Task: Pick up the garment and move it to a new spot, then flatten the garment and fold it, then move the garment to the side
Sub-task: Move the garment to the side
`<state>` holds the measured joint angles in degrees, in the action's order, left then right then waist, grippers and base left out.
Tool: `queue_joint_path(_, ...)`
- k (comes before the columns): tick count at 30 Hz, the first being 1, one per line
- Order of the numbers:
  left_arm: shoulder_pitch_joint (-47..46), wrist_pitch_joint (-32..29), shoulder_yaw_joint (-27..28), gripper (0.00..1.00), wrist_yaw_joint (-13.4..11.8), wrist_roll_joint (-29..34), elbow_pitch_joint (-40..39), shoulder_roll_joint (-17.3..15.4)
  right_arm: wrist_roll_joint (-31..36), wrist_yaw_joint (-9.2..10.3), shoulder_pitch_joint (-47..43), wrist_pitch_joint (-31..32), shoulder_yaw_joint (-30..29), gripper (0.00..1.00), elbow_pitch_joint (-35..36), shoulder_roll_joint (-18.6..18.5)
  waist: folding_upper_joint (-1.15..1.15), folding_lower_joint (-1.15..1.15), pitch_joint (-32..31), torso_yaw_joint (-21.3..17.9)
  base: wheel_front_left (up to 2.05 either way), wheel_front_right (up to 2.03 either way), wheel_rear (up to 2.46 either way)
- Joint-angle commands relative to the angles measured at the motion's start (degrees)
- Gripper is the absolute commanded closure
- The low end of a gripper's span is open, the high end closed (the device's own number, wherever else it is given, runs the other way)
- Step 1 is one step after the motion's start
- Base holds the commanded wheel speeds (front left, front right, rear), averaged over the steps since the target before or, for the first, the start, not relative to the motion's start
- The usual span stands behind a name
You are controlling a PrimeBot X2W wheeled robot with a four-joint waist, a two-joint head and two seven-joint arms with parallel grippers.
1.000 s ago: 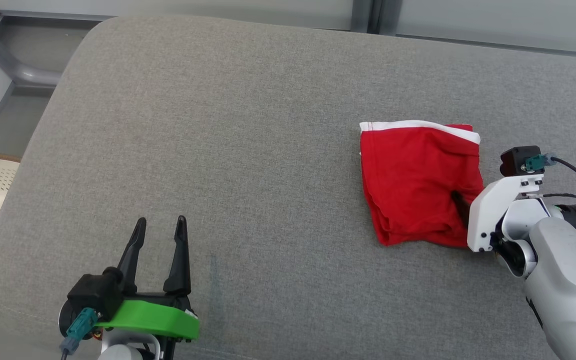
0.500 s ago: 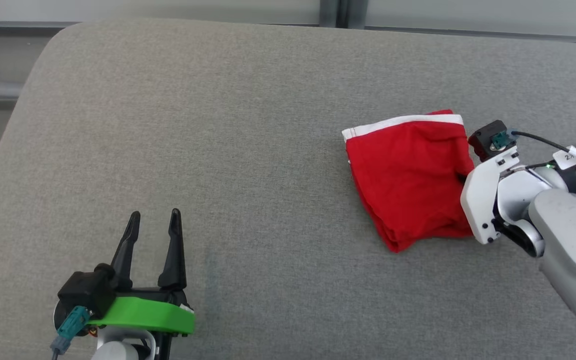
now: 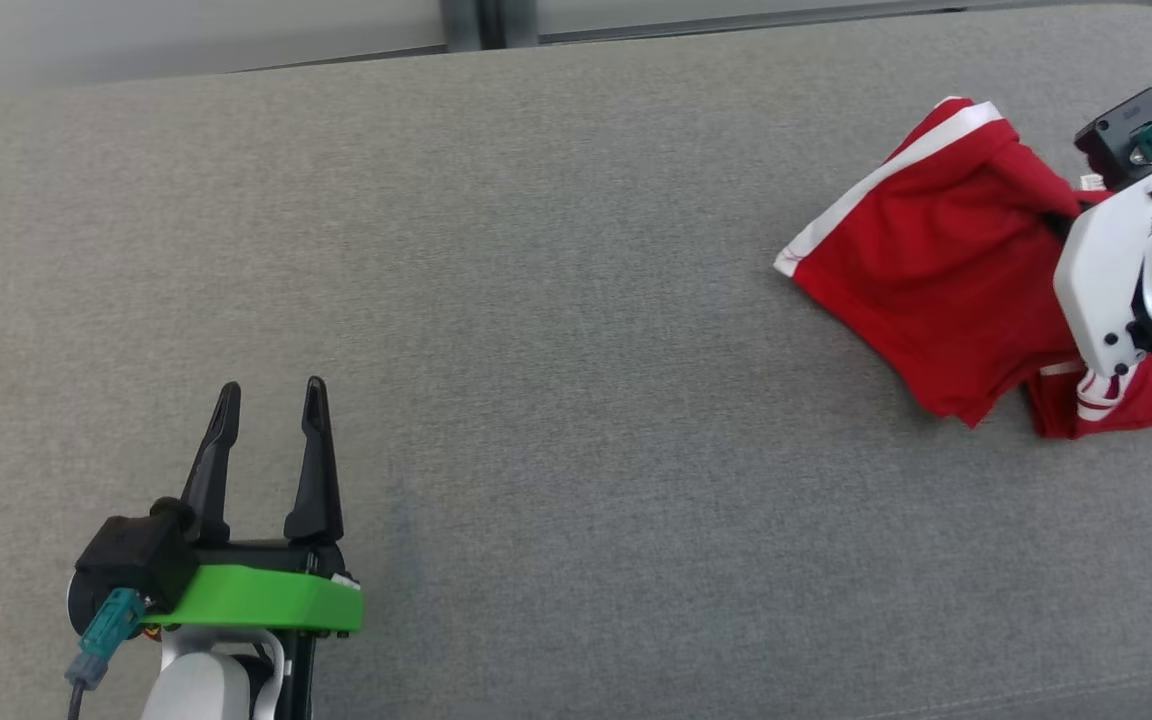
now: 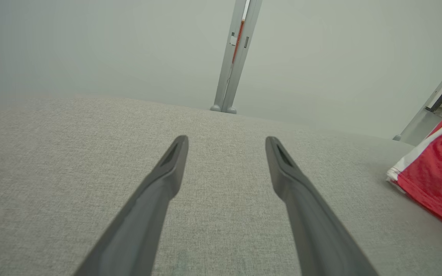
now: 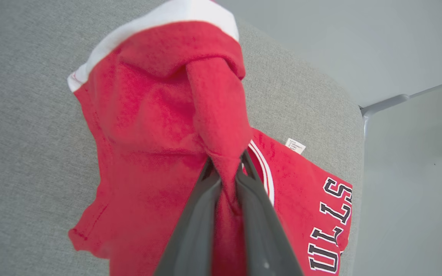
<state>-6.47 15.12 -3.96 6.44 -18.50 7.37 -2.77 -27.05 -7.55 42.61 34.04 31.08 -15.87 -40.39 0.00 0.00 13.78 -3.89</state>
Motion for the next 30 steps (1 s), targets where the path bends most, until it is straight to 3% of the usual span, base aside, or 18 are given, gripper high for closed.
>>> queue_joint_path(1, -1.2, 0.0, 0.3, 0.00, 0.3, 0.6, -0.3, -0.2, 0.5, 0.12, 0.3, -0.4, -1.3, 1.00, 0.1, -0.5, 0.00, 0.00, 2.9, -5.1, 0.00, 0.00, 0.00)
queue_joint_path(9, -3.3, 0.0, -0.1, 0.00, 1.0, 3.8, -0.3, -0.2, 4.6, 0.13, -1.3, -4.5, -8.2, 1.00, -4.4, -1.4, 0.00, 0.00, 6.4, -7.3, 0.00, 0.00, 0.00)
queue_joint_path(26, -5.9, 0.0, -2.7, 0.00, 1.1, 5.5, -1.6, -1.3, 17.6, 0.13, -4.5, -15.1, -19.3, 1.00, -17.9, -2.1, 0.00, 0.00, 11.9, -1.0, 0.00, 0.00, 0.00)
queue_joint_path(27, -5.8, 0.0, -2.8, 0.00, 1.1, 5.5, -1.6, -1.3, 18.4, 0.13, -4.5, -15.6, -20.5, 0.16, -18.6, -1.7, 0.00, 0.00, 11.9, -0.8, 0.00, 0.00, 0.00)
queue_joint_path(28, -5.7, 0.0, -2.8, 0.00, 1.1, 5.5, -1.7, -1.2, 19.5, 0.13, -4.7, -15.8, -21.5, 0.00, -19.3, -1.4, 0.00, 0.00, 11.7, -0.7, 0.00, 0.00, 0.00)
queue_joint_path(30, -5.6, 0.0, -2.7, 0.00, 1.1, 5.5, -1.6, -1.2, 20.8, 0.13, -5.0, -15.9, -23.4, 0.00, -20.3, -0.3, 0.00, 0.00, 11.2, -0.6, 0.00, 0.00, 0.00)
